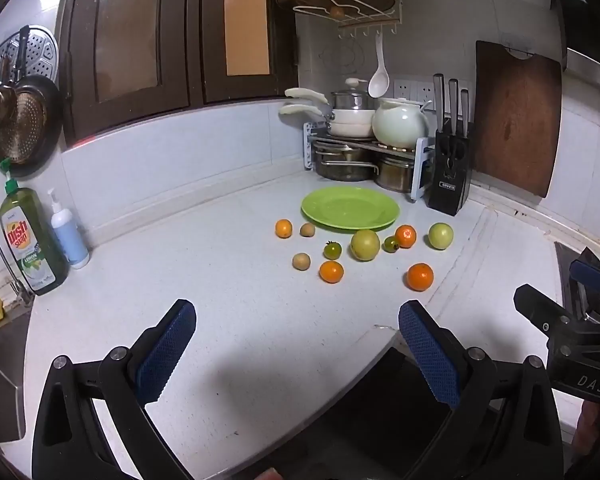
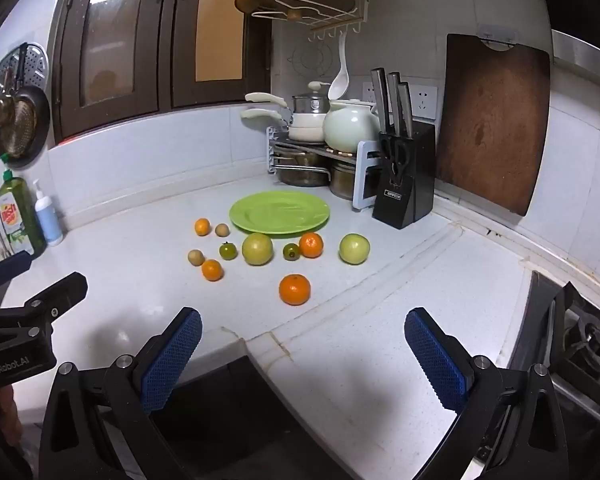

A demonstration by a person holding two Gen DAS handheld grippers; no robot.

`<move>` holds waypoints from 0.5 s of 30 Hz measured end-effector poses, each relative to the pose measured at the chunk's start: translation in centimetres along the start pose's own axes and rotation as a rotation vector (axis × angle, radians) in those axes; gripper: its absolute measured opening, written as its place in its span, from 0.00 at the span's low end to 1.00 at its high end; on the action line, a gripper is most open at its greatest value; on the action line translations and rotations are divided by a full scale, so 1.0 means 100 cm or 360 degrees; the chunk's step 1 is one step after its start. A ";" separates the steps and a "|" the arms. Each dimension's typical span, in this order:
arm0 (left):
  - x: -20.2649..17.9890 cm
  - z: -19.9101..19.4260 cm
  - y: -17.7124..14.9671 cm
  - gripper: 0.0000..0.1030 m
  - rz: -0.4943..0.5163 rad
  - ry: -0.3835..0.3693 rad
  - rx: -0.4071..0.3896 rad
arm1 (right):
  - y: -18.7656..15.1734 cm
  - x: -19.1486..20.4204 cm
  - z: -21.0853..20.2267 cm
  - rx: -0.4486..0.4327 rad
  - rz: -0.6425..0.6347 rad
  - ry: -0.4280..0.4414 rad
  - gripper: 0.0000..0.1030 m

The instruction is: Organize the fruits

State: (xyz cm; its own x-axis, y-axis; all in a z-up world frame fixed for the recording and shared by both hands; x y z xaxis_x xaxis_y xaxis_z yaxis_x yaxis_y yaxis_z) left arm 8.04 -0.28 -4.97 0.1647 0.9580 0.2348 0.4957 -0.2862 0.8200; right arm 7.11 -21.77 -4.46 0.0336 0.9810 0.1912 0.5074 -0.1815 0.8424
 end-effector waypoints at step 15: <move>0.003 -0.012 -0.004 1.00 -0.0059 -0.0009 0.0017 | -0.003 0.005 -0.013 -0.0002 -0.0013 0.0015 0.99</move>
State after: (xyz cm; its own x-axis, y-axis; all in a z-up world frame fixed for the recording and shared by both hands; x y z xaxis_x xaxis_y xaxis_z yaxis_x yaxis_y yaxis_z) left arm 6.87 0.18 -4.63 0.1506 0.9678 0.2015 0.5106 -0.2507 0.8225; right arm 5.87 -21.32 -4.00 0.0212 0.9817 0.1892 0.5063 -0.1737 0.8447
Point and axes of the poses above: each gripper's, at about its wrist camera, not at the fingertips, and z roughly the way its jaws point, x to its left, y to its top, the point moved 9 cm from there along z, roughly the way its jaws point, and after that the axes turned 14 degrees about z, right-handed, at the moved point
